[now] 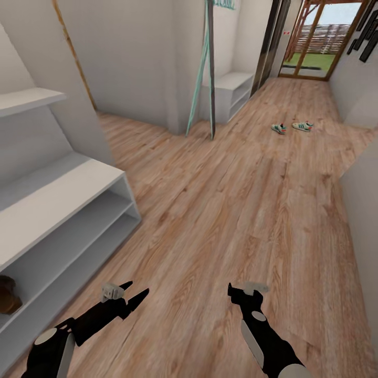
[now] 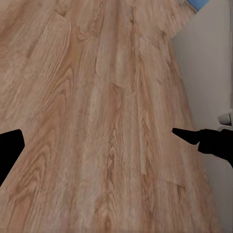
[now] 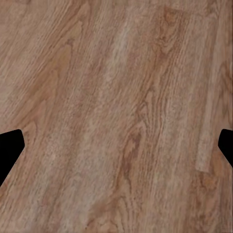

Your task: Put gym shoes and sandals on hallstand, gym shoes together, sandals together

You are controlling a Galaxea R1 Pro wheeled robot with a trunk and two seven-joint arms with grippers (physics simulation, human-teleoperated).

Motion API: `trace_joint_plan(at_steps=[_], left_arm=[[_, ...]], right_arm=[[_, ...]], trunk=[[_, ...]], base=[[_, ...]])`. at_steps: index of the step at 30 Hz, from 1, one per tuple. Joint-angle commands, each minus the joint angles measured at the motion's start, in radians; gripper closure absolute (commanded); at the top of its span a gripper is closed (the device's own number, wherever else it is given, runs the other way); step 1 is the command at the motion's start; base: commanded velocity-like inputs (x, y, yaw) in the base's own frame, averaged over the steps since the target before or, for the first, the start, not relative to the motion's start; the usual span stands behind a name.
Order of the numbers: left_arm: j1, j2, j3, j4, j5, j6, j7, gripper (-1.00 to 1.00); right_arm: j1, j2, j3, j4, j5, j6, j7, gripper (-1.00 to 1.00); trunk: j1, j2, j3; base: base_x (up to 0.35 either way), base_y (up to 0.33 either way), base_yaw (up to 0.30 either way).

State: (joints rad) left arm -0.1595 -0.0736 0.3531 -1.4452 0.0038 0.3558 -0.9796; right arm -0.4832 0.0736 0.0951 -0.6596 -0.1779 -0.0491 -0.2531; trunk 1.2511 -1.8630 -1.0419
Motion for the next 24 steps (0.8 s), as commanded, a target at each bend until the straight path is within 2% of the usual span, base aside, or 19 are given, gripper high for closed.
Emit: trace_joint_plan(at_steps=[1, 17, 24], left_arm=[[0.0, 0.0, 0.0, 0.0, 0.0, 0.0, 0.0, -1.0], [0.0, 0.0, 0.002, 0.002, 0.003, 0.0, 0.001, -1.0], [-0.001, 0.0, 0.003, 0.003, 0.004, 0.0, 0.001, -1.0]], right_arm=[[0.0, 0.0, 0.0, 0.0, 0.0, 0.0, 0.0, -1.0], [0.0, 0.0, 0.0, 0.0, 0.0, 0.0, 0.0, -1.0], [0.0, 0.001, 0.0, 0.0, 0.0, 0.0, -0.001, -1.0]], trunk=[[0.0, 0.0, 0.001], [0.0, 0.0, 0.019], [0.0, 0.0, 0.024]], base=[[0.253, -0.204, -0.252], [0.283, -0.183, -0.236], [0.319, -0.127, -0.128]])
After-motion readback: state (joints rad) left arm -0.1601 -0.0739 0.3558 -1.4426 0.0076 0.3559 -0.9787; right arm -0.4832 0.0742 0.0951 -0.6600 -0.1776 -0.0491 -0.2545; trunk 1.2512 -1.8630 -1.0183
